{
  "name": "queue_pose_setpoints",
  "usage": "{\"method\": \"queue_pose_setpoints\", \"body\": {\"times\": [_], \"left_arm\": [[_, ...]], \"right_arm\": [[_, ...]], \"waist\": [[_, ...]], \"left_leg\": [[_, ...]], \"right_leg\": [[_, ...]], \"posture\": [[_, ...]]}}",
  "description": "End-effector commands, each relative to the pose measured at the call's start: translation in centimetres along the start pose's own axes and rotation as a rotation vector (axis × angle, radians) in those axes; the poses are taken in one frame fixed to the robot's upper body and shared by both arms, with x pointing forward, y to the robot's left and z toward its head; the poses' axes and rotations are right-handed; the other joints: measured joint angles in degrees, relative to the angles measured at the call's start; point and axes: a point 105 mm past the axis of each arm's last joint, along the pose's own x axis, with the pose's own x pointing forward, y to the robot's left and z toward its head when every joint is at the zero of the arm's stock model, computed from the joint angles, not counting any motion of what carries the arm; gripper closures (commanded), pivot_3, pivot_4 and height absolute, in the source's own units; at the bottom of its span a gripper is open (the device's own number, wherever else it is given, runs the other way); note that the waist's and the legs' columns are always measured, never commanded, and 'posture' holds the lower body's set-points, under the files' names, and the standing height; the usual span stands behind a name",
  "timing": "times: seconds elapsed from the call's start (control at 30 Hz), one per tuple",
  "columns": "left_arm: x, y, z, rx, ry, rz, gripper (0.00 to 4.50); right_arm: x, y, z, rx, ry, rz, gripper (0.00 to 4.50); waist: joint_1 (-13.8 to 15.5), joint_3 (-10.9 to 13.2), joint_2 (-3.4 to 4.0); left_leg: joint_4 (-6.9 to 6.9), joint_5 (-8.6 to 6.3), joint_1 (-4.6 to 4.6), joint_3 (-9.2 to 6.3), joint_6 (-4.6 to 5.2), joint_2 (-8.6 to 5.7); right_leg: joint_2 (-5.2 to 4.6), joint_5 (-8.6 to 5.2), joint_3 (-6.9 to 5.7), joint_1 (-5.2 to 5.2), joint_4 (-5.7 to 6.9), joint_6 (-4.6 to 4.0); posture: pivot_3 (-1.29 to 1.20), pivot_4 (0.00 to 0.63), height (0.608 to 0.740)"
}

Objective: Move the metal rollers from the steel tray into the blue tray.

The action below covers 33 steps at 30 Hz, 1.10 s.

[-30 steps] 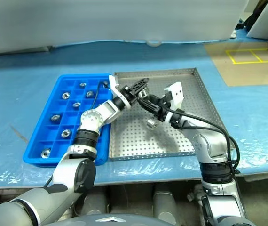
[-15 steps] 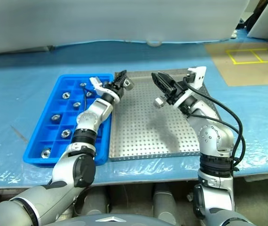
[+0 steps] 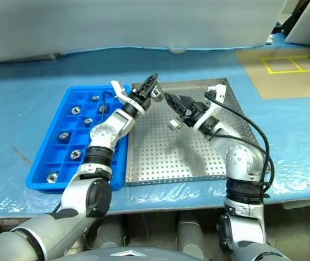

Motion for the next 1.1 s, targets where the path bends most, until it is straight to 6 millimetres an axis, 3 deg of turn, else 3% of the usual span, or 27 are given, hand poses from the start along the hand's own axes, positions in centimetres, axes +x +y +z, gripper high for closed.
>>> {"method": "queue_pose_setpoints", "body": {"times": [0.03, 0.2, 0.43, 0.77, 0.9, 1.1], "left_arm": [[1.2, -2.7, -2.2, -0.088, 0.01, -0.144, 3.06], [1.3, -2.6, -2.5, -0.079, 0.027, -0.143, 3.06], [1.4, -1.6, -3.6, -0.031, 0.06, -0.104, 3.06], [1.6, -1.3, -4.3, 0.064, 0.074, -0.091, 3.06], [1.5, -1.0, -3.8, 0.088, 0.037, -0.077, 3.06], [1.5, -1.2, -3.8, 0.076, 0.031, -0.094, 3.06]], "right_arm": [[0.2, 1.7, 1.8, 0.092, -0.081, 0.064, 0.16], [0.3, 2.4, 2.3, 0.185, -0.109, 0.104, 0.16], [0.5, 2.3, 1.0, 0.17, -0.046, 0.077, 0.16], [1.1, 3.2, 0.9, 0.174, -0.031, 0.111, 0.16], [1.2, 3.4, 0.7, 0.182, -0.02, 0.116, 1.04], [1.5, 3.4, 0.1, 0.191, 0.001, 0.107, 3.19]], "waist": [[0.0, 0.0, 0.0], [0.02, 0.0, 0.0], [0.02, 0.0, 0.0], [0.05, 0.0, 0.0], [0.09, 0.0, 0.0], [0.17, 0.0, 0.0]], "left_leg": [[-0.01, 0.0, 0.0, 0.0, 0.0, 0.0], [-0.01, 0.03, 0.0, 0.0, -0.05, 0.0], [-0.05, 0.08, 0.0, 0.0, -0.14, 0.0], [-0.07, 0.11, 0.0, 0.0, -0.19, 0.0], [-0.07, 0.11, 0.0, 0.0, -0.19, 0.0], [-0.08, 0.11, 0.0, 0.0, -0.2, -0.01]], "right_leg": [[0.0, 0.0, 0.0, 0.0, 0.0, 0.0], [0.0, 0.0, 0.0, 0.0, -0.01, 0.0], [0.0, 0.01, -0.01, 0.0, -0.01, 0.02], [0.0, 0.03, -0.01, 0.0, -0.04, 0.07], [0.0, 0.04, -0.01, 0.0, -0.04, 0.07], [0.0, 0.04, -0.01, 0.0, -0.04, 0.08]], "posture": [[-0.26, 0.15, 0.74], [-0.28, 0.15, 0.74], [-0.28, 0.15, 0.74], [-0.27, 0.15, 0.74], [-0.26, 0.15, 0.74], [-0.26, 0.15, 0.74]]}}
